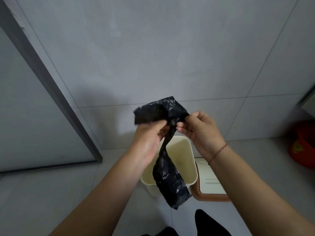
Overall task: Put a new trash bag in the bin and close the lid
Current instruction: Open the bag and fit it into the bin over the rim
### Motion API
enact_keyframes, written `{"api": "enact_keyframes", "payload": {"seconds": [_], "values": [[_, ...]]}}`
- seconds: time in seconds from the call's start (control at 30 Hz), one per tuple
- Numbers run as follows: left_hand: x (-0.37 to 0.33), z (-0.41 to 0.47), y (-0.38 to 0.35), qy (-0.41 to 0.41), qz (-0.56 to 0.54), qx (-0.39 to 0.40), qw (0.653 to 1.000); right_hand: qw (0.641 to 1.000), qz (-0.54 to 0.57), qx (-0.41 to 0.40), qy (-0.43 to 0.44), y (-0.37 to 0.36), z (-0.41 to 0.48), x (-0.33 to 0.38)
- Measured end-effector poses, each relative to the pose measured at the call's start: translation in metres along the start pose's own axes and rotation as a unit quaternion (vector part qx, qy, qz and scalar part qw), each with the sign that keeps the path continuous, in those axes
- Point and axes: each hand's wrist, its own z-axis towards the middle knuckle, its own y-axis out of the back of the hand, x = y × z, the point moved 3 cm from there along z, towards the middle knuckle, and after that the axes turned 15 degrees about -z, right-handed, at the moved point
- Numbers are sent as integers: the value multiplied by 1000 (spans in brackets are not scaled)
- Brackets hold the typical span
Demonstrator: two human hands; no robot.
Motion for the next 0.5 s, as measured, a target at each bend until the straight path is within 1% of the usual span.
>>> {"api": "enact_keyframes", "payload": {"seconds": [0.07, 0.1, 0.13, 0.2, 0.27, 0.3, 0.37, 0.43, 0.5], "values": [[2, -5, -3, 28, 74, 43, 996, 1000, -19, -3, 1, -1, 1, -3], [2, -6, -3, 39, 119, 49, 991, 999, -41, 1, 3, -2, 1, -4], [3, -5, -3, 41, 156, 37, 986, 998, -66, 4, 5, -3, 1, -6], [3, 0, -2, 24, 197, -39, 979, 993, -119, 8, 3, -6, 1, -8], [4, 5, 0, -24, 216, -132, 967, 987, -159, 1, 7, -8, 0, -10], [2, 8, 2, -75, 223, -151, 960, 985, -170, -12, 9, -9, -1, -10], [-3, 13, 9, -158, 213, -155, 952, 982, -179, -54, 5, -6, -1, -10], [-7, 19, 22, -180, 202, -181, 945, 982, -156, -105, -17, 1, -1, -9], [-9, 24, 36, -173, 187, -228, 940, 978, -138, -150, -35, 9, 0, -9]]}}
